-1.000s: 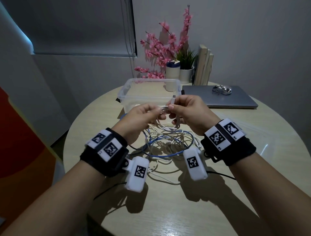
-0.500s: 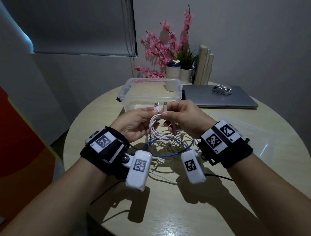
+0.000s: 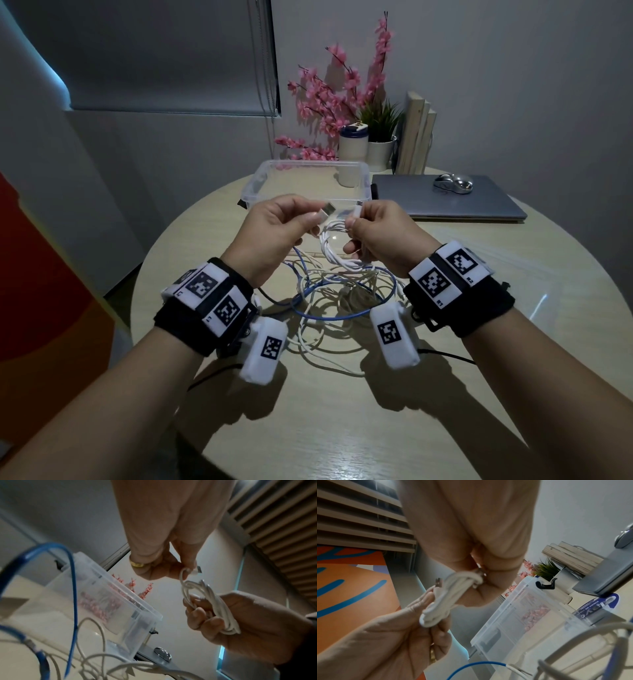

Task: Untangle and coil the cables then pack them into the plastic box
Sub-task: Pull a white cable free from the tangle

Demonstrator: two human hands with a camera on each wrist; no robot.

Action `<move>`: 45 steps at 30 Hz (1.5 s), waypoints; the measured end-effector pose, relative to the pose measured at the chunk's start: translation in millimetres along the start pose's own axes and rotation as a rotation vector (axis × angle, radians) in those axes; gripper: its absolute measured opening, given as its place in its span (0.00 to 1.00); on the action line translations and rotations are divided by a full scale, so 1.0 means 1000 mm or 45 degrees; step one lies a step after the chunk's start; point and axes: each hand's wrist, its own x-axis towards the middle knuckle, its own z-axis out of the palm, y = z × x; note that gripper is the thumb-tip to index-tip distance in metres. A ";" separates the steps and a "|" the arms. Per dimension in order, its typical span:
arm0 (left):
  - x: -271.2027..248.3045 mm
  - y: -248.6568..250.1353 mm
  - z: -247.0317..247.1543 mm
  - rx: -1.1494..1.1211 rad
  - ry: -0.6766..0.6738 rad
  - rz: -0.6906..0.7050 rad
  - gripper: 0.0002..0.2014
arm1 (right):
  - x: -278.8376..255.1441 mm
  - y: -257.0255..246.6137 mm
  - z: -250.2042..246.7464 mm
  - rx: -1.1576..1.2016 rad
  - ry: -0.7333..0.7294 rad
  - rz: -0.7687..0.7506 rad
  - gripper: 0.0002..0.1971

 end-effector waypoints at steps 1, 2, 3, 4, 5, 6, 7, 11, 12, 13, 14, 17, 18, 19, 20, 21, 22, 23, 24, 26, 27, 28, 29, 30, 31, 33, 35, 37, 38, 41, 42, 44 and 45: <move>-0.001 0.001 0.000 0.072 -0.032 0.016 0.09 | 0.000 0.000 0.000 -0.001 0.005 0.002 0.07; -0.001 0.003 0.000 0.125 -0.056 0.020 0.09 | -0.001 0.000 0.002 0.006 0.009 0.003 0.08; -0.001 0.003 0.000 0.173 -0.072 0.016 0.09 | -0.002 -0.001 0.002 0.017 0.008 0.000 0.09; 0.000 0.003 0.000 0.226 -0.082 0.008 0.09 | -0.002 0.000 0.004 0.036 0.004 -0.004 0.08; 0.002 0.001 0.000 0.294 -0.086 -0.003 0.09 | -0.003 0.000 0.005 0.058 -0.004 -0.008 0.08; 0.003 0.000 0.000 0.372 -0.088 -0.020 0.09 | -0.004 0.000 0.005 0.081 -0.016 -0.008 0.08; 0.004 -0.001 0.000 0.450 -0.087 -0.039 0.08 | -0.004 0.000 0.006 0.098 -0.029 -0.006 0.07; 0.005 0.000 0.006 0.563 -0.092 -0.035 0.06 | -0.004 -0.001 0.006 0.102 -0.073 -0.011 0.07; 0.004 0.000 0.007 0.558 -0.088 -0.026 0.06 | -0.003 -0.001 0.005 0.103 -0.075 -0.021 0.07; 0.005 0.000 0.007 0.544 -0.076 -0.023 0.07 | -0.003 -0.001 0.005 0.109 -0.071 -0.032 0.08; 0.005 0.000 0.007 0.516 -0.057 -0.027 0.08 | -0.003 -0.001 0.004 0.116 -0.064 -0.046 0.08; 0.005 -0.003 0.007 0.369 0.026 -0.107 0.12 | -0.004 -0.002 0.003 0.136 -0.086 -0.077 0.08; 0.005 -0.004 0.007 0.317 0.028 -0.140 0.14 | -0.005 -0.002 0.002 0.146 -0.102 -0.076 0.08; 0.004 -0.004 0.007 0.271 0.005 -0.154 0.14 | -0.005 -0.003 0.002 0.152 -0.116 -0.074 0.08; 0.002 -0.003 0.007 0.243 -0.029 -0.148 0.13 | -0.006 -0.003 0.001 0.149 -0.129 -0.075 0.08; 0.001 -0.003 0.008 0.240 -0.056 -0.134 0.11 | -0.006 -0.003 0.001 0.138 -0.139 -0.077 0.07; 0.000 -0.003 0.007 0.255 -0.067 -0.124 0.09 | -0.007 -0.004 0.001 0.126 -0.149 -0.075 0.07; 0.000 -0.003 0.007 0.278 -0.070 -0.121 0.08 | -0.007 -0.004 0.001 0.123 -0.157 -0.071 0.07; 0.000 -0.003 0.006 0.303 -0.081 -0.118 0.08 | -0.008 -0.004 0.001 0.127 -0.165 -0.064 0.06; 0.001 -0.004 0.006 0.385 -0.138 -0.112 0.08 | -0.009 -0.004 0.001 0.139 -0.183 -0.050 0.06; 0.001 -0.005 0.005 0.441 -0.167 -0.118 0.08 | -0.009 -0.003 0.002 0.134 -0.193 -0.045 0.06; 0.001 -0.006 0.005 0.495 -0.191 -0.126 0.08 | -0.010 -0.004 0.003 0.117 -0.200 -0.043 0.06; 0.000 -0.007 0.006 0.542 -0.208 -0.131 0.09 | -0.010 -0.003 0.004 0.091 -0.206 -0.044 0.07; 0.000 -0.008 0.006 0.579 -0.215 -0.137 0.09 | -0.011 -0.003 0.005 0.064 -0.212 -0.048 0.08; 0.001 -0.009 0.006 0.605 -0.219 -0.148 0.10 | -0.011 -0.003 0.005 0.041 -0.219 -0.055 0.08; 0.002 -0.011 0.006 0.630 -0.244 -0.180 0.10 | -0.011 -0.002 0.007 0.017 -0.226 -0.064 0.07; 0.002 -0.011 0.005 0.648 -0.280 -0.192 0.09 | -0.011 0.000 0.008 0.015 -0.228 -0.065 0.07; 0.002 -0.010 0.004 0.700 -0.305 -0.167 0.08 | -0.011 0.001 0.009 0.010 -0.229 -0.064 0.07; 0.001 -0.009 0.004 0.731 -0.314 -0.149 0.08 | -0.011 0.001 0.009 0.007 -0.229 -0.064 0.07; 0.000 -0.007 0.004 0.797 -0.341 -0.107 0.08 | -0.010 0.001 0.008 -0.014 -0.224 -0.081 0.07; 0.000 -0.008 0.004 0.811 -0.352 -0.101 0.07 | -0.010 0.002 0.008 -0.031 -0.221 -0.093 0.07; -0.001 -0.010 0.004 0.800 -0.366 -0.099 0.06 | -0.009 0.002 0.008 -0.064 -0.210 -0.110 0.09; -0.001 -0.011 0.005 0.764 -0.360 -0.106 0.05 | -0.009 0.002 0.007 -0.066 -0.202 -0.106 0.08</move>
